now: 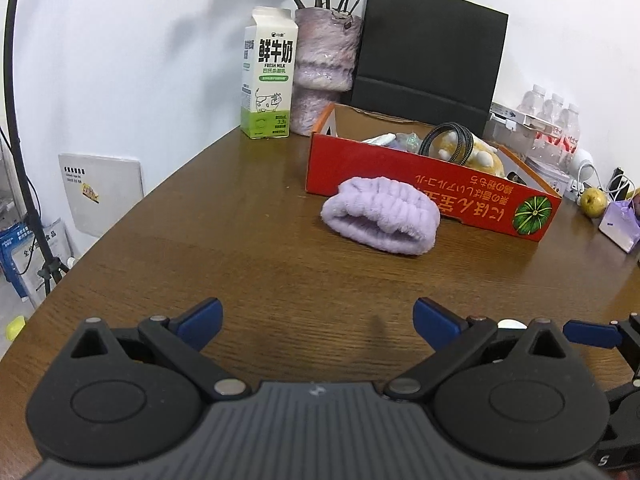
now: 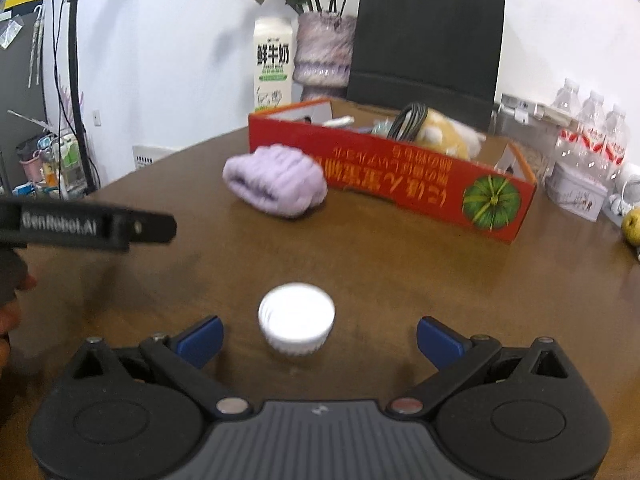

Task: Organize objects
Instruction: 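Move the right gripper to the white round cap and grasp it, then grasp the lavender headband with the left gripper while the right holds the white cap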

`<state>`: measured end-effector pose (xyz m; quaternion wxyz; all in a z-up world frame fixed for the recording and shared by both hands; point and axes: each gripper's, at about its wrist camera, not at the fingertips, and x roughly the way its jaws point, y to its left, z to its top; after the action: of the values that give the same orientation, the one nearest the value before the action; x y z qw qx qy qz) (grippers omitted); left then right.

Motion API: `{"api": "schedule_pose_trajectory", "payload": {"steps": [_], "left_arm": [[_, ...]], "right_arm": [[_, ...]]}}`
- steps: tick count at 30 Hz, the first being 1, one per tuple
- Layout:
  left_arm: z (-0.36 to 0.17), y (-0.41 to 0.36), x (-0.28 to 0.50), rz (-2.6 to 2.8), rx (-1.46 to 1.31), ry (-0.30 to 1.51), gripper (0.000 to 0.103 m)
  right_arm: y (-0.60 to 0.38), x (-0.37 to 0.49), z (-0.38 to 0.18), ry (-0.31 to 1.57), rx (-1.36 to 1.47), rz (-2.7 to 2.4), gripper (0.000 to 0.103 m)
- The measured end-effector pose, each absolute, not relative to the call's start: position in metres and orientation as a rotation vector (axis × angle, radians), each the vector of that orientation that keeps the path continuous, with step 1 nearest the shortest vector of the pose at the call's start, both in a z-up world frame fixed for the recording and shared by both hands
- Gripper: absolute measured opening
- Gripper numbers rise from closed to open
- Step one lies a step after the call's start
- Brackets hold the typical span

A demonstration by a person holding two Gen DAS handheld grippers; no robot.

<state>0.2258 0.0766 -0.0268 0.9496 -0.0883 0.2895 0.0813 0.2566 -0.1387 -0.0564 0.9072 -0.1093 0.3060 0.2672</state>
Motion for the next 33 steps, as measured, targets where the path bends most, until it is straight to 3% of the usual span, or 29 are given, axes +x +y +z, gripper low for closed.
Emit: {"api": "schedule_pose_trajectory", "payload": {"steps": [3,7,9,14,33], "left_arm": [[-0.028,0.076,0.224,0.156,-0.183,0.596,0.103],[-0.029,0.077,0.223,0.15,-0.194,0.599,0.103],[-0.029,0.078,0.223,0.148,-0.198,0.6,0.103],[-0.029,0.078,0.224,0.148,-0.205,0.602,0.103],[-0.023,0.067,0.248,0.122,-0.166,0.624,0.103]], "right_arm": [[-0.142,0.257,-0.056,0.641,-0.194,0.547,0.101],[-0.146,0.262,-0.057,0.667,-0.162,0.532,0.088],[-0.145,0.262,-0.057,0.658,-0.165,0.534,0.078],[-0.138,0.257,-0.055,0.629,-0.187,0.571,0.041],[-0.163,0.273,-0.046,0.563,-0.145,0.544,0.039]]}}
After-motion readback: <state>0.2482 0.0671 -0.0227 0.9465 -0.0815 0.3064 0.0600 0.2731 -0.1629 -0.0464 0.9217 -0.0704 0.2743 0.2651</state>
